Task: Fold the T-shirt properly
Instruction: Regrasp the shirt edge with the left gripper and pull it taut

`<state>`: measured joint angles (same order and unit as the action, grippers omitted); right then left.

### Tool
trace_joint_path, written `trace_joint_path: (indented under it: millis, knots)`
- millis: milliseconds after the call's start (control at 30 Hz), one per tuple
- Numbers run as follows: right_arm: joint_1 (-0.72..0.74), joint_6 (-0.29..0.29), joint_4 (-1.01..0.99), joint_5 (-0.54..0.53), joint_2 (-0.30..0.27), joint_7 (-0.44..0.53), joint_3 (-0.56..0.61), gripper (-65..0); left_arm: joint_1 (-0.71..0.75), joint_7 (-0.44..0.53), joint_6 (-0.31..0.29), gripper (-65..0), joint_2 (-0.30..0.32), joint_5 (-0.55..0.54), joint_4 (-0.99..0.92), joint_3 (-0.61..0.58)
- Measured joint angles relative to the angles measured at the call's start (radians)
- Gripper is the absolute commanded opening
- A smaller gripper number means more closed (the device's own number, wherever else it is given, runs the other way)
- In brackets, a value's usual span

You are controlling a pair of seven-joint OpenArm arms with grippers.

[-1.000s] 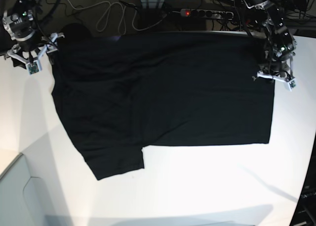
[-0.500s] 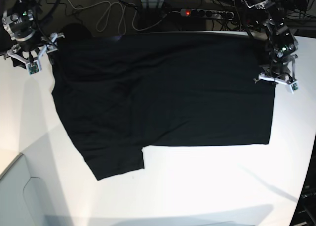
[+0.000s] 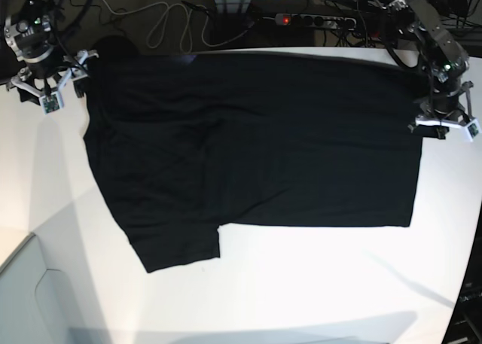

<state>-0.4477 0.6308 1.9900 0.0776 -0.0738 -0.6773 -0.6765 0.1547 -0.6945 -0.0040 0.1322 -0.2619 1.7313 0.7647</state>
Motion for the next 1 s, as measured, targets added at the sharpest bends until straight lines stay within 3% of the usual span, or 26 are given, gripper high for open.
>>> trace_joint_path:
  millis: [367,467,733,833,1000]
  knots:
    - [0.001,0.0,0.0,0.0,0.001,0.0,0.002,-22.8,-0.023,-0.003,0.0,-65.0,-0.003,0.003,-0.086,0.001]
    - [0.001,0.0,0.0,0.0,0.001,0.0,0.003,-22.8,-0.039,-0.002,0.001,-56.4,-0.001,0.004,-0.117,0.005]
    - [0.004,0.0,0.0,0.0,-0.001,0.0,0.003,-22.8,-0.036,0.002,0.003,-17.2,-0.002,0.001,-0.119,0.005]
    - [0.004,0.0,0.0,0.0,0.0,0.0,0.003,-22.8,-0.018,0.002,0.004,-10.9,-0.002,-0.002,-0.068,0.004]
    - [0.004,0.0,0.0,0.001,-0.001,0.0,0.003,-22.8,0.068,0.006,0.005,-10.6,0.002,-0.089,-0.013,0.006]
